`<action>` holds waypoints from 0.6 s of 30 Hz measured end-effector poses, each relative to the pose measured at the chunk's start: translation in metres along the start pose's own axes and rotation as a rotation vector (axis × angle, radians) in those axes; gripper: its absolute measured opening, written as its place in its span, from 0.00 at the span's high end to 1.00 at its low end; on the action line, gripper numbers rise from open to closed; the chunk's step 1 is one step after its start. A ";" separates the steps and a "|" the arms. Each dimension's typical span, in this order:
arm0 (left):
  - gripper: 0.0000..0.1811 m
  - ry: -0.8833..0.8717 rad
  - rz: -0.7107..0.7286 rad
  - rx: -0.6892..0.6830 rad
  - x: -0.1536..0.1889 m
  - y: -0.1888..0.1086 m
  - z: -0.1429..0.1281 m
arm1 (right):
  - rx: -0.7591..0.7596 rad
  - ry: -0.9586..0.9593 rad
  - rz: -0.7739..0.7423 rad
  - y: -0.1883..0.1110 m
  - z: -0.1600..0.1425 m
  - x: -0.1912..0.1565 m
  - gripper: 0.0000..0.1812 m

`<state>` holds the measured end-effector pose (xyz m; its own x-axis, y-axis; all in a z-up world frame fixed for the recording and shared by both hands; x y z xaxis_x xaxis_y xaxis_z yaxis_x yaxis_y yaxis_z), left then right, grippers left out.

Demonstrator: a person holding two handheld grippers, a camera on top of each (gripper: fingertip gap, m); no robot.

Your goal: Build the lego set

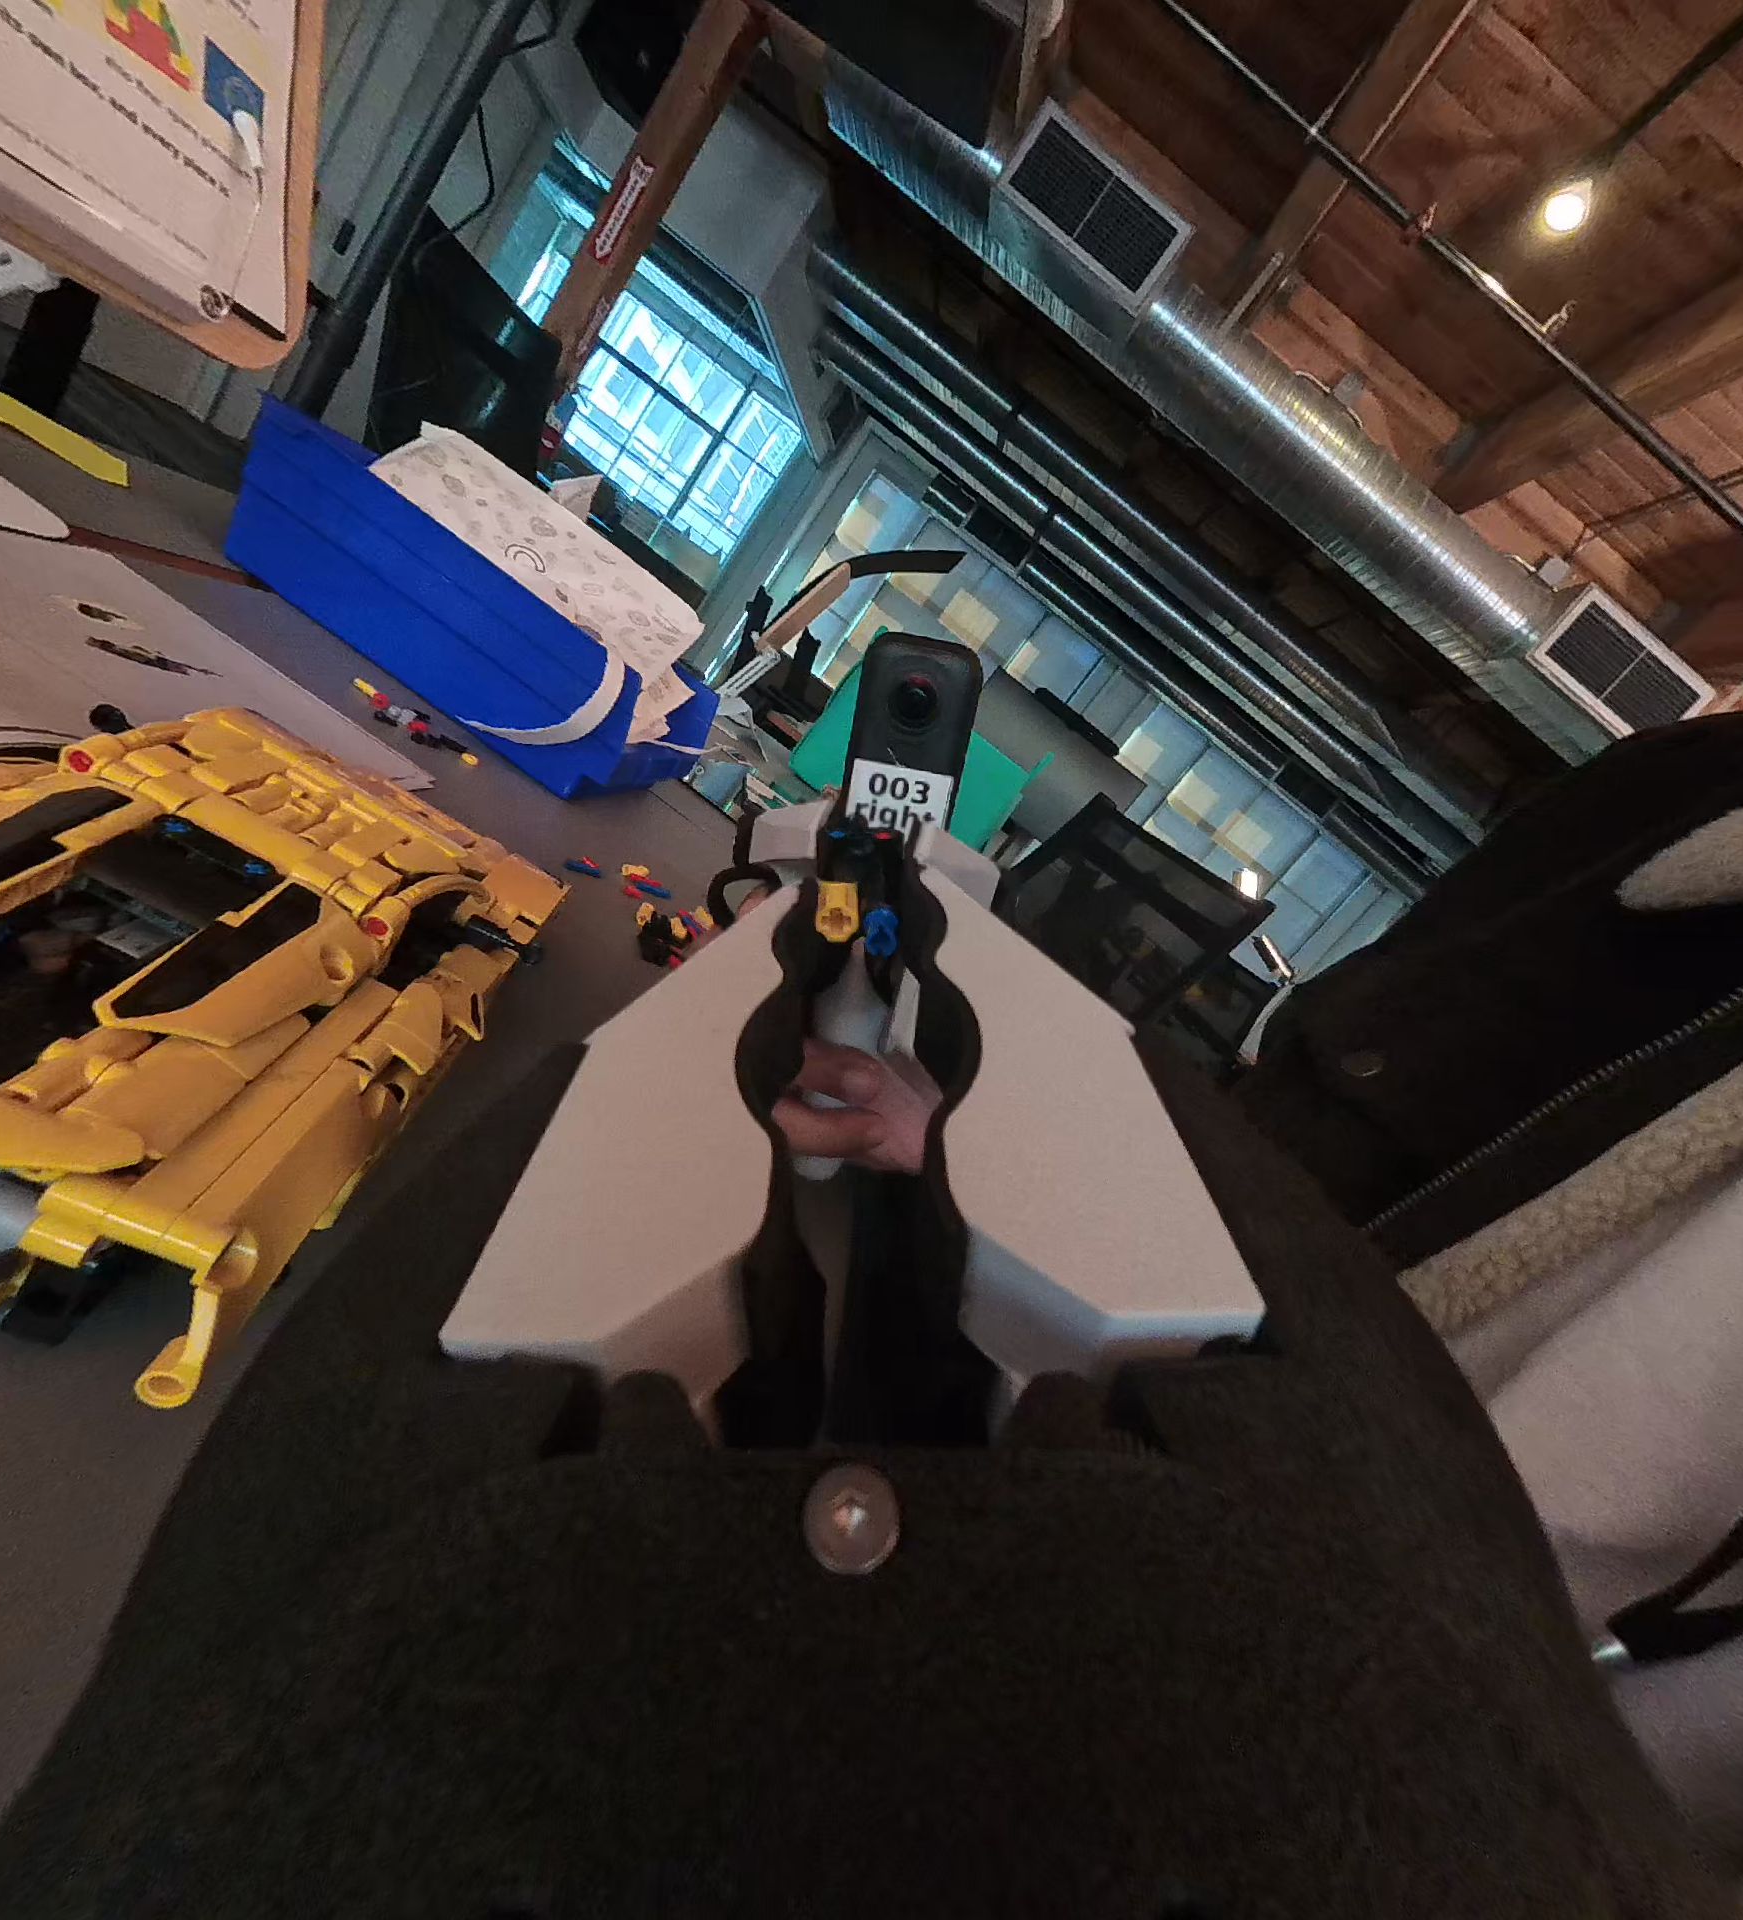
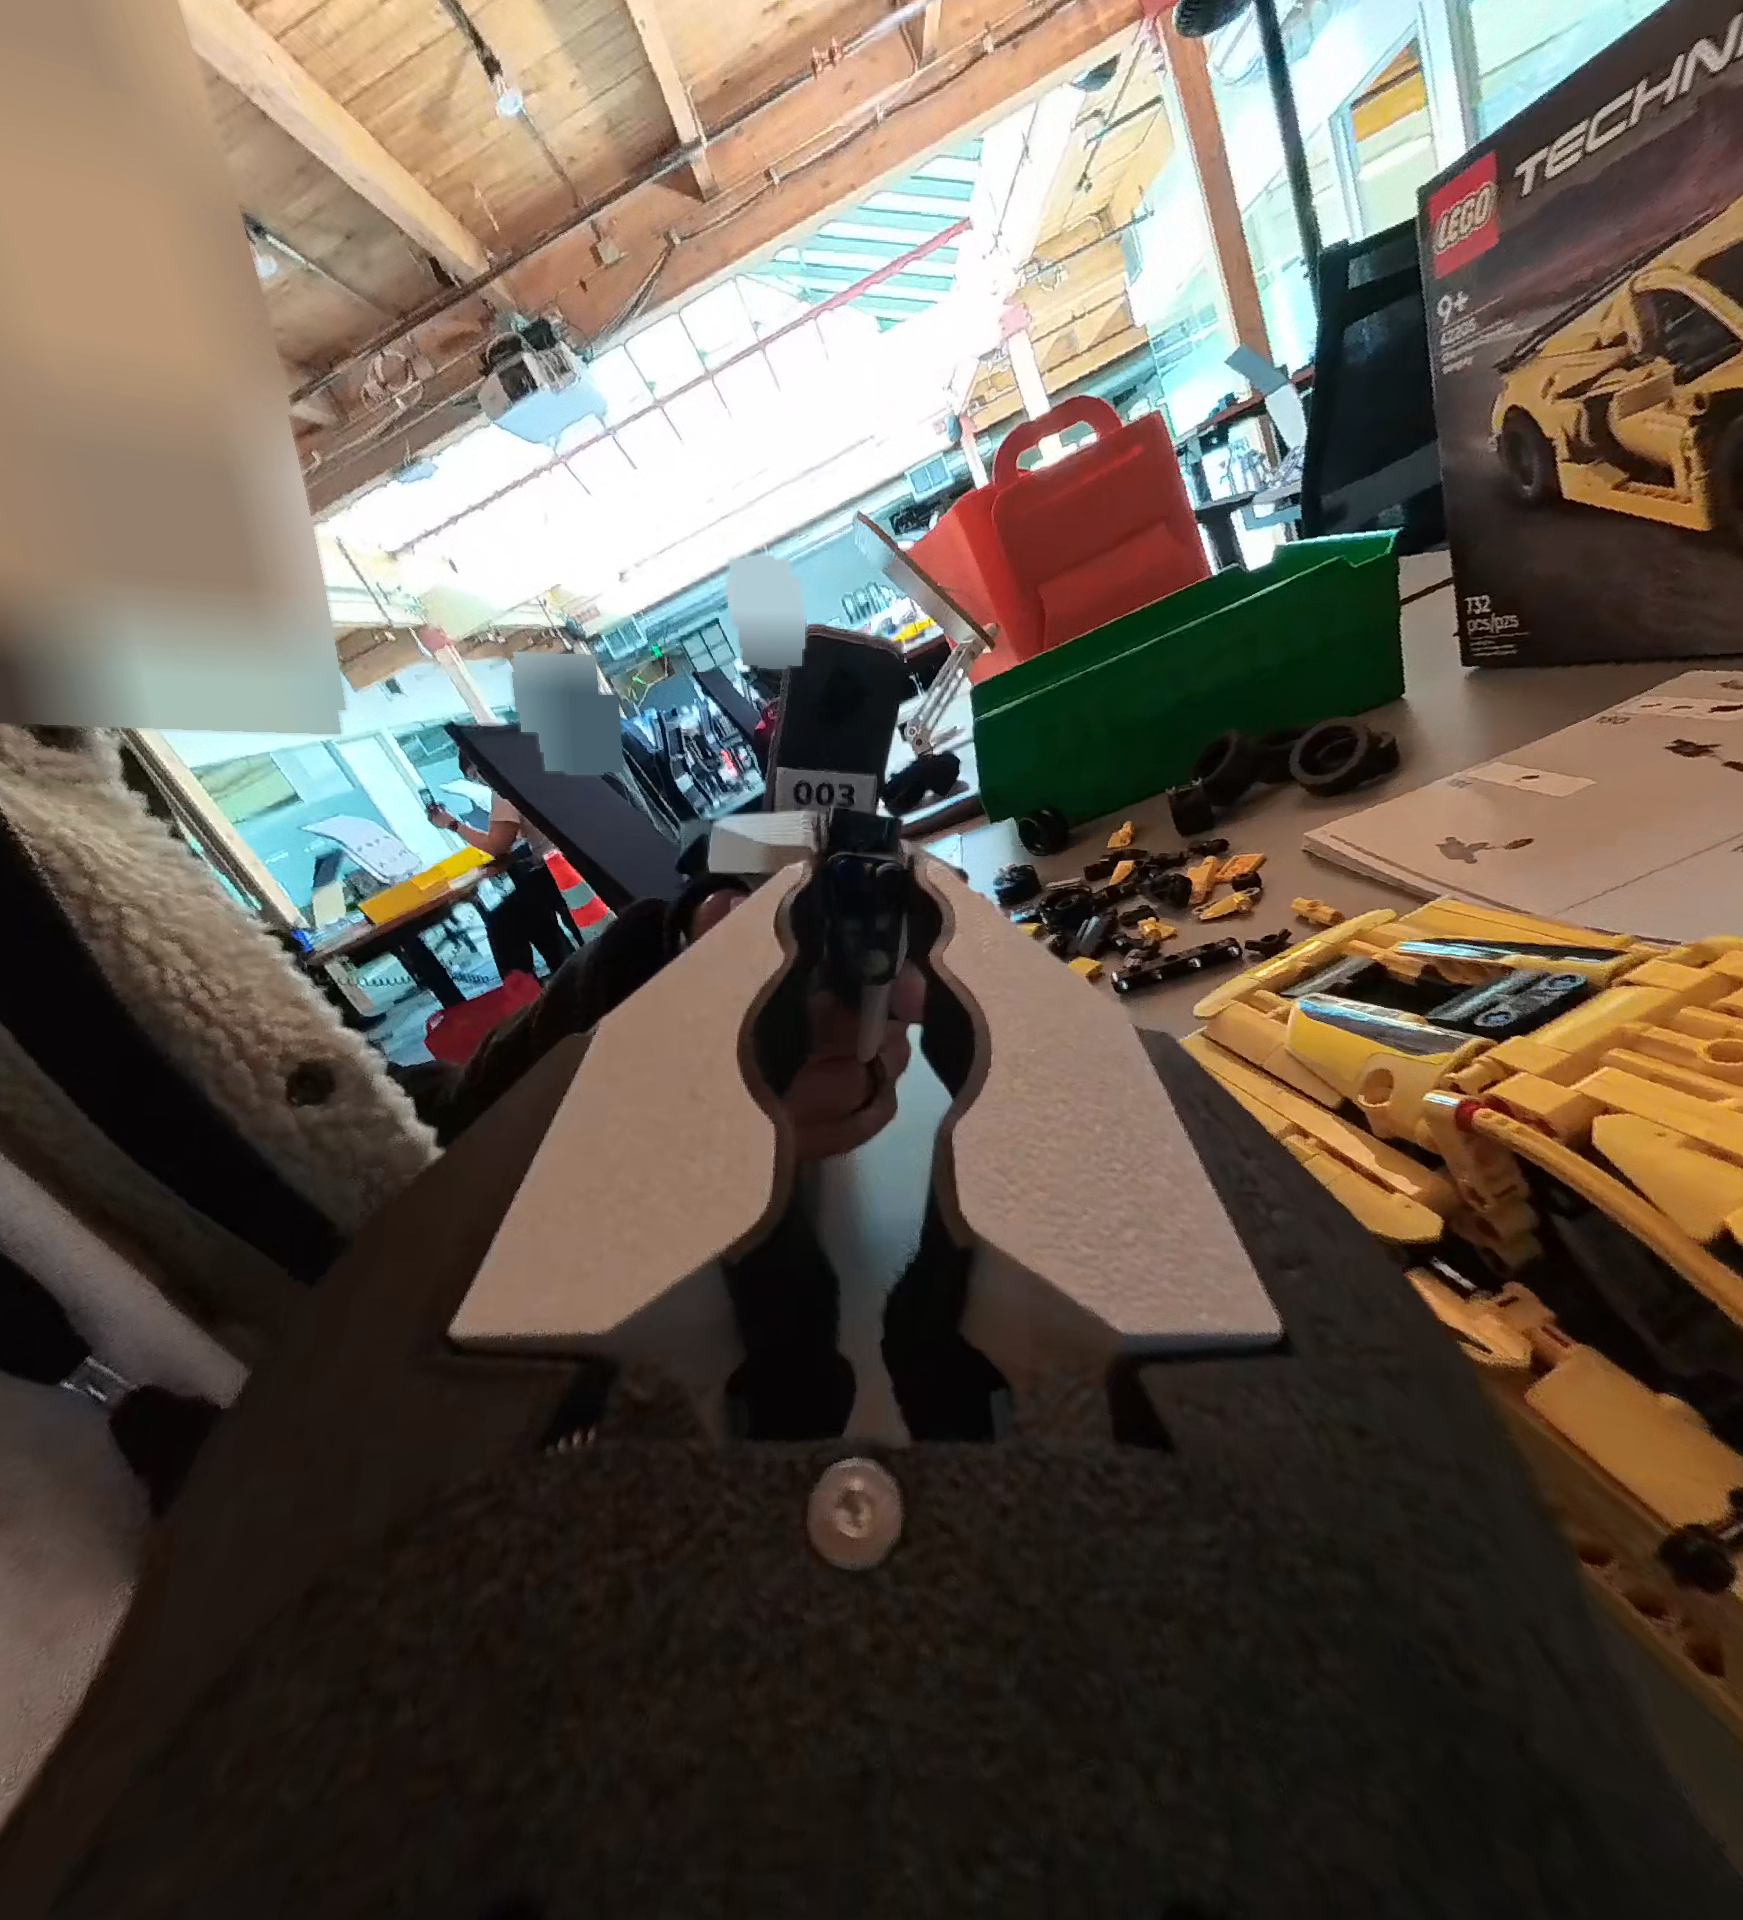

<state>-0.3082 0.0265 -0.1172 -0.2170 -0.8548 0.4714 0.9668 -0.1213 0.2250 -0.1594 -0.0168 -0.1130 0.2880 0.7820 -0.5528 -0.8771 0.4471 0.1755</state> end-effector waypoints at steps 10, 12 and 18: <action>0.92 -0.036 -0.011 -0.019 -0.002 0.002 -0.005 | -0.027 0.003 0.009 -0.005 -0.003 0.003 0.92; 0.92 -0.041 -0.003 0.000 -0.002 0.003 -0.004 | -0.012 -0.014 -0.009 -0.005 -0.002 0.003 0.92; 0.92 -0.054 -0.010 0.057 0.001 0.008 -0.003 | 0.068 0.078 0.035 -0.002 -0.002 0.002 0.93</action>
<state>-0.3000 0.0226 -0.1175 -0.2349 -0.8250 0.5140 0.9556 -0.0992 0.2775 -0.1580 -0.0167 -0.1160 0.2247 0.7622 -0.6071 -0.8571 0.4510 0.2490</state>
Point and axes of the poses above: each gripper's, where its closed fingertips meet, y out along the fingers, z out of its top, x = y × z across the jaws, the point moved 8 cm from there along -y, back along the fingers, and after that the axes turned 9 degrees about y, right-handed, at the moved point
